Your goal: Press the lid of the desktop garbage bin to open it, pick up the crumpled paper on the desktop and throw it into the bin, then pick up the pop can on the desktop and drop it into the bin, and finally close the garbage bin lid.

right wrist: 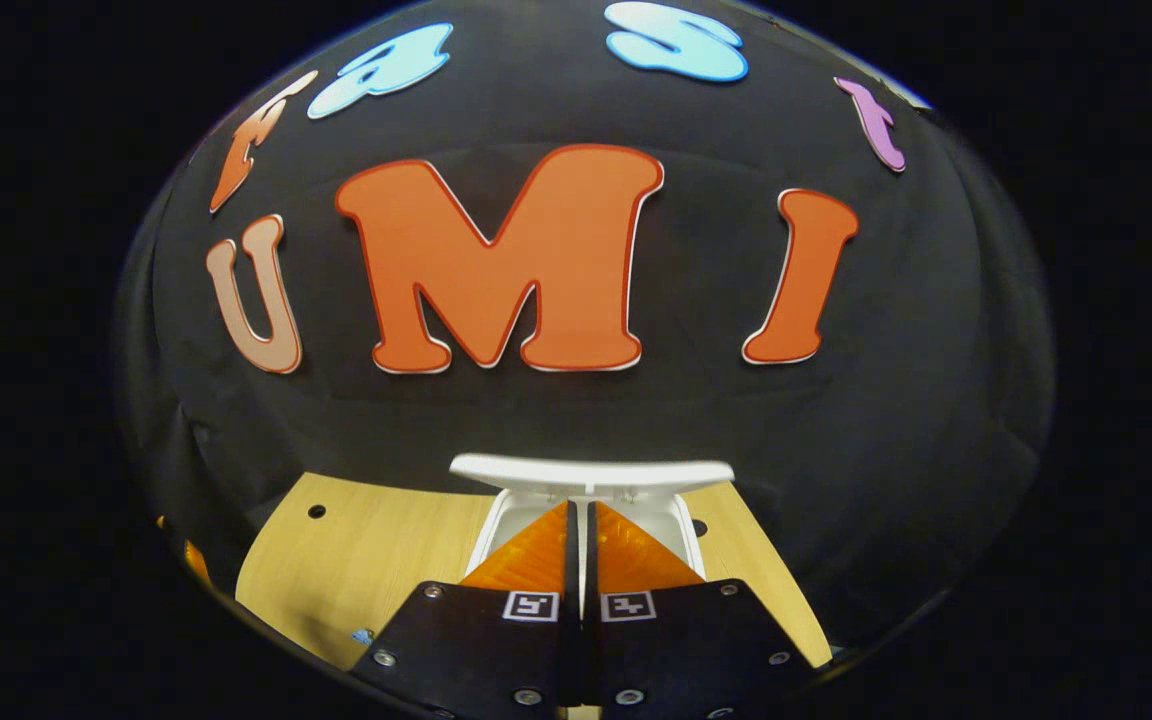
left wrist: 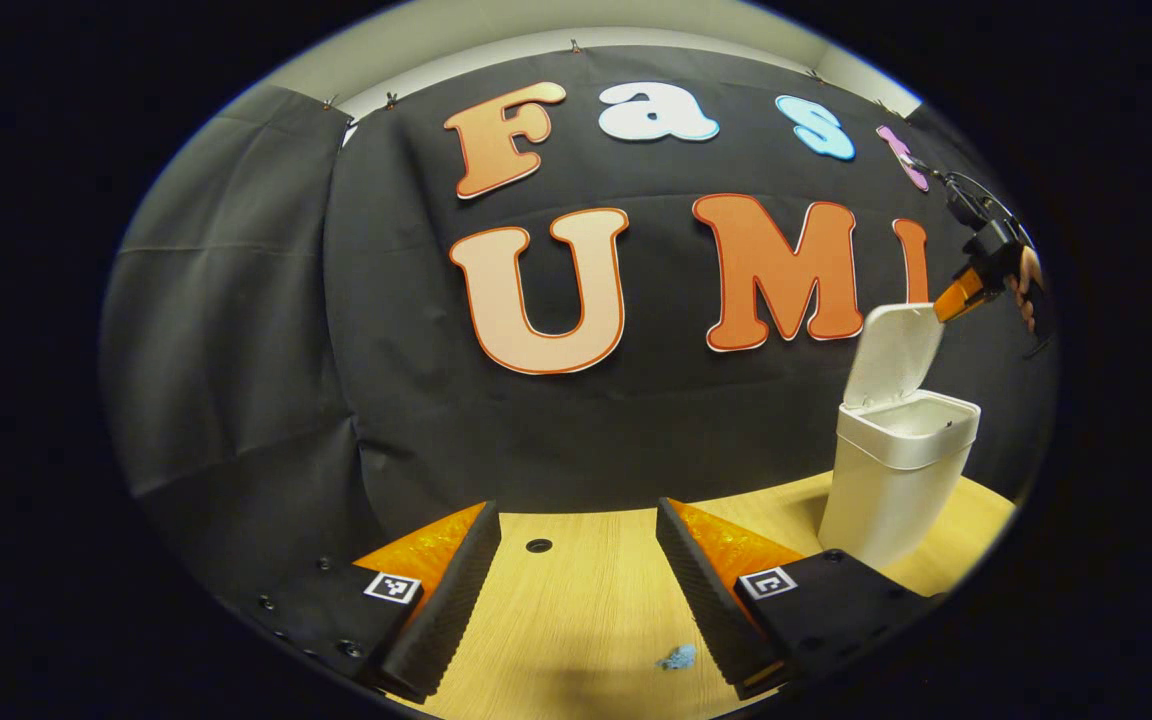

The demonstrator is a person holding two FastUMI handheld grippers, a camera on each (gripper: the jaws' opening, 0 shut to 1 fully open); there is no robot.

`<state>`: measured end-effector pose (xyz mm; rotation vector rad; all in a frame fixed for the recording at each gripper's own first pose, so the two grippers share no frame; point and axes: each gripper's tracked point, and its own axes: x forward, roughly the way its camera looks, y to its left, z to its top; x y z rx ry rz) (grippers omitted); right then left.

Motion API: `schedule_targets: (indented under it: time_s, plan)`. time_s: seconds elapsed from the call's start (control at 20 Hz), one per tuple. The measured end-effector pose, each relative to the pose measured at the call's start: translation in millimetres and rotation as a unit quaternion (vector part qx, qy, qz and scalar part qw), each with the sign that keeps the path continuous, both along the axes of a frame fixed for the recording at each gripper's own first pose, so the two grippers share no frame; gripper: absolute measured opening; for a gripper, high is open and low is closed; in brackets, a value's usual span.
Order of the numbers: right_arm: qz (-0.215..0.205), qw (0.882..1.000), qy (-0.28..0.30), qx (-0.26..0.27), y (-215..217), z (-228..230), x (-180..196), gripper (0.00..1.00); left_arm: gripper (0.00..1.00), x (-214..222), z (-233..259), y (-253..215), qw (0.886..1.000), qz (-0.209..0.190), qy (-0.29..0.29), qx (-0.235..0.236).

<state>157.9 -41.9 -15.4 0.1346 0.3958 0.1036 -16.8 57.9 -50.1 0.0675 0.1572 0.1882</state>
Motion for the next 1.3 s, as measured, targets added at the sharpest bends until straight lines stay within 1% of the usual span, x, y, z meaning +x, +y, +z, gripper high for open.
schedule_targets:
  time_s: [0.1, 0.15, 0.2, 0.3, 0.35, 0.4, 0.45, 0.5, 0.55, 0.6, 0.65, 0.75, 0.85, 0.95, 1.05, 1.3]
  plan:
    - [-0.013, 1.0, -0.02, 0.002, -7, 9, -2, 0.01, 0.99, 0, 2, -3, 1.0, -0.004, -0.001, 0.001]
    - [-0.012, 0.999, -0.031, 0.008, -4, 13, -5, 0.01, 1.0, 0, 2, -5, 1.0, -0.007, -0.002, 0.0]
    - [-0.002, 0.999, -0.037, 0.018, 0, 13, -6, 0.01, 0.99, 0, 1, -7, 1.0, -0.009, -0.001, -0.003]
    - [0.02, 0.998, -0.035, 0.038, 10, 2, -20, 0.09, 1.0, 0, -3, -8, 1.0, -0.012, 0.006, -0.009]
    - [0.026, 0.998, -0.037, 0.042, 14, -5, -27, 0.22, 1.0, 0, -5, -8, 1.0, -0.012, 0.01, -0.007]
    - [0.032, 0.998, -0.041, 0.039, 17, -13, -32, 0.31, 0.97, 1, -5, -8, 1.0, -0.013, 0.01, -0.006]
    - [0.037, 0.998, -0.049, 0.032, 20, -18, -38, 0.43, 1.0, 1, -5, -11, 1.0, -0.016, 0.01, -0.005]
    - [0.042, 0.997, -0.064, 0.025, 24, -21, -41, 0.49, 1.0, 2, -6, -13, 1.0, -0.019, 0.011, -0.004]
    - [0.049, 0.995, -0.079, 0.023, 28, -21, -47, 0.59, 1.0, 1, -7, -16, 1.0, -0.023, 0.013, -0.005]
    - [0.056, 0.994, -0.091, 0.024, 33, -22, -53, 0.63, 1.0, 2, -11, -19, 0.999, -0.027, 0.018, -0.009]
    - [0.062, 0.993, -0.101, 0.026, 37, -25, -58, 0.73, 1.0, 1, -17, -21, 0.999, -0.03, 0.026, -0.016]
    - [0.074, 0.99, -0.119, 0.026, 45, -30, -67, 0.81, 1.0, 1, -24, -25, 0.998, -0.033, 0.037, -0.026]
    - [0.099, 0.985, -0.139, 0.031, 58, -36, -79, 0.86, 1.0, 2, -24, -26, 0.998, -0.035, 0.04, -0.027]
    - [0.12, 0.982, -0.142, 0.045, 71, -51, -93, 0.9, 1.0, 1, -24, -27, 0.998, -0.037, 0.042, -0.023]
    - [0.131, 0.979, -0.147, 0.05, 81, -63, -105, 0.92, 1.0, 3, -27, -29, 0.998, -0.039, 0.048, -0.022]
    - [0.165, 0.974, -0.151, 0.028, 93, -85, -122, 0.92, 1.0, 5, -31, -28, 0.997, -0.038, 0.061, -0.025]
